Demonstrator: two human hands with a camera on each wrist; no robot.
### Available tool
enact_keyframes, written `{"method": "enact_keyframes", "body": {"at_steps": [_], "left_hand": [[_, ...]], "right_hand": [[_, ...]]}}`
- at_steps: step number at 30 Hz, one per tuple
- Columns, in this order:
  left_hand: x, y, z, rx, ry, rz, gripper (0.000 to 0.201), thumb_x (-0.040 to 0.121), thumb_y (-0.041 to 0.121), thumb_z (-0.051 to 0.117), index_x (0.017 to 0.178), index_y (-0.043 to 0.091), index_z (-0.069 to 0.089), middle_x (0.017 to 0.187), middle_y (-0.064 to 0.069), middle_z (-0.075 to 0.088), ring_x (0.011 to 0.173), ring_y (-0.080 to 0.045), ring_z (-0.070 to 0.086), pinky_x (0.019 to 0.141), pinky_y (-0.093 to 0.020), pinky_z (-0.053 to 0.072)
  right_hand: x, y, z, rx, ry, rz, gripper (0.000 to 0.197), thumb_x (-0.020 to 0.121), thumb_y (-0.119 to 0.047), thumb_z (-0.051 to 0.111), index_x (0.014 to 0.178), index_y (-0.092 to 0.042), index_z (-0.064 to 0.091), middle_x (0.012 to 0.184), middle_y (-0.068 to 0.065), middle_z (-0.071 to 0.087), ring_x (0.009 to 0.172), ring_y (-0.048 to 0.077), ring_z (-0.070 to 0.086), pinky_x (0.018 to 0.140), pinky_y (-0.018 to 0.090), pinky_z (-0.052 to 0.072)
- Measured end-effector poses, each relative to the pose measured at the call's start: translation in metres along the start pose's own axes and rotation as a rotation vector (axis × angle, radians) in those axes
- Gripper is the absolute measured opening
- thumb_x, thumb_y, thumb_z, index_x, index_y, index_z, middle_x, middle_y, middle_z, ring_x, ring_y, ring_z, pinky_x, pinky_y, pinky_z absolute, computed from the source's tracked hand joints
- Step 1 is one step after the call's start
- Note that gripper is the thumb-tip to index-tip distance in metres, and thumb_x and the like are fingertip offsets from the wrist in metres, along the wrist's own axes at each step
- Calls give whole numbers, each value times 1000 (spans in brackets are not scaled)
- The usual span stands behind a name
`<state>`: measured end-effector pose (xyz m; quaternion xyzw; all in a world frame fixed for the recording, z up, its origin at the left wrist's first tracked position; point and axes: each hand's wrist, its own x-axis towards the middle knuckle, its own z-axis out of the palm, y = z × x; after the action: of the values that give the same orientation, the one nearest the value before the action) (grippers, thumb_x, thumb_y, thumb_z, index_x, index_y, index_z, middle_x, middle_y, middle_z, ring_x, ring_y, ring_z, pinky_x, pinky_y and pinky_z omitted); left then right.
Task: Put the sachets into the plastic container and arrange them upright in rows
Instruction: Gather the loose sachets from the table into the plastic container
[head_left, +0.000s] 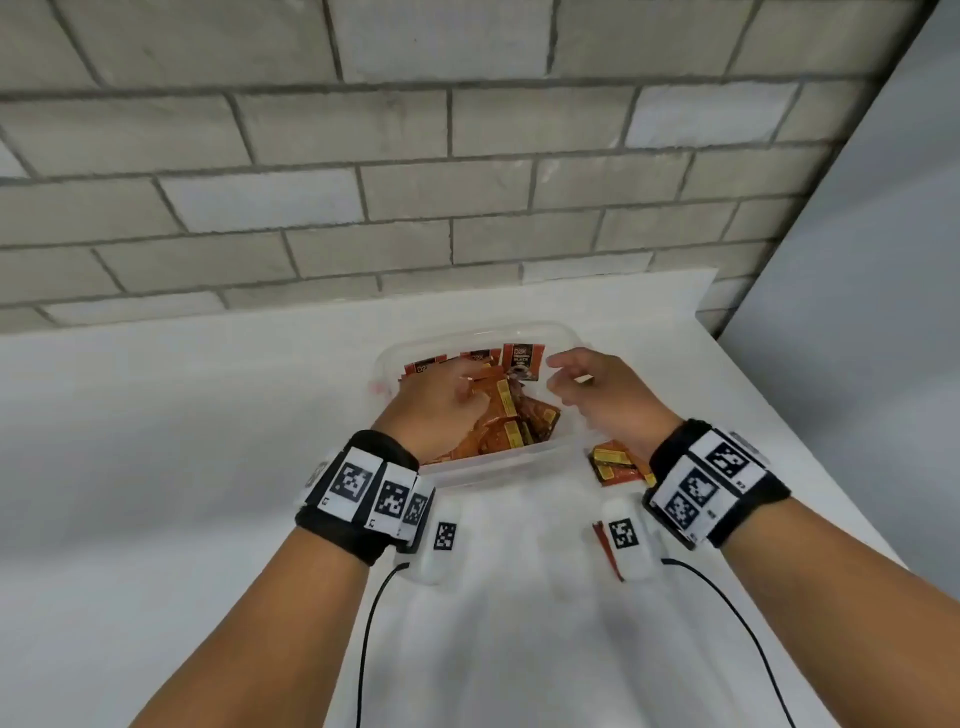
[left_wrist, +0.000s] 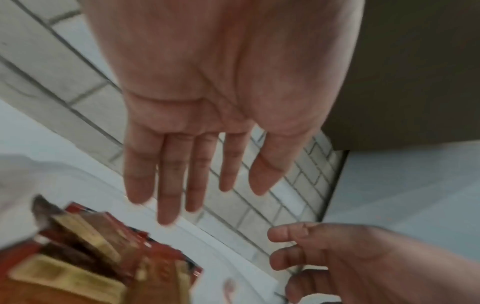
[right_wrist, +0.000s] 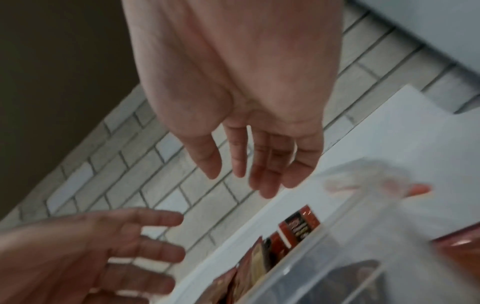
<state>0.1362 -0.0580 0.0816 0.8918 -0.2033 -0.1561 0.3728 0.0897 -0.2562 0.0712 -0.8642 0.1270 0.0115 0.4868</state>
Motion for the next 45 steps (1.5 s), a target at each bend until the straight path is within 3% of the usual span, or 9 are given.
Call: {"method": "enact_keyframes", "body": {"at_steps": [5,8,11,15,22,32,37,40,45], "left_hand": [[-12,25,68,45,-306,190,29,94,21,54,123,20,60,109,-1,62,86,-8,55,71,-16,39],[-5,31,133,221,-487,158,40,94,28,54,132,16,52,129,-7,56,113,-20,53,88,-23,40],[0,34,178,408,-560,131,51,94,30,55,141,15,41,142,-14,37,125,-31,44,101,-36,40],[0,32,200,521,-502,155,48,90,29,61,131,12,45,135,-15,34,120,-35,38,98,-43,41],[0,22,198,530,-433,109,51,82,26,67,125,17,42,130,-9,43,119,-30,36,95,-41,40],[5,10,185,320,-471,60,60,83,17,71,132,16,36,125,-9,54,115,-25,53,95,-34,46],[10,5,179,186,-482,8,56,84,21,68,130,14,38,116,-5,62,104,-22,60,87,-31,50],[18,8,182,170,-449,16,56,84,22,66,131,15,37,116,-7,62,104,-24,60,89,-35,50],[37,29,196,332,-361,74,71,88,28,64,145,10,24,137,-15,46,126,-32,43,103,-42,41]], "right_hand": [[-33,71,-61,45,256,171,17,90,-11,59,106,-12,62,87,10,64,64,17,55,49,15,41],[-38,135,-74,-328,218,387,29,90,-14,59,118,-10,58,103,11,60,88,23,57,71,27,44],[-43,170,-64,-583,127,372,46,93,-22,54,138,-16,43,137,15,43,122,34,42,99,36,36],[-40,165,-43,-667,19,216,52,98,-40,44,147,-29,31,150,7,32,129,36,33,106,46,33],[-54,161,-26,-686,29,247,50,91,-41,53,135,-19,41,127,10,46,115,32,40,94,41,42],[-72,166,-34,-357,2,366,77,73,-9,73,137,-10,30,119,9,55,106,24,54,88,32,47],[-89,161,-38,-231,19,364,29,87,-26,64,109,-17,46,91,-1,60,74,11,57,62,22,44],[-87,164,-47,-110,107,416,26,89,-22,55,114,-16,49,94,3,62,77,14,58,65,26,47],[-68,176,-37,-251,150,492,69,81,-38,68,135,-6,39,123,14,54,108,27,56,91,34,47]]}}
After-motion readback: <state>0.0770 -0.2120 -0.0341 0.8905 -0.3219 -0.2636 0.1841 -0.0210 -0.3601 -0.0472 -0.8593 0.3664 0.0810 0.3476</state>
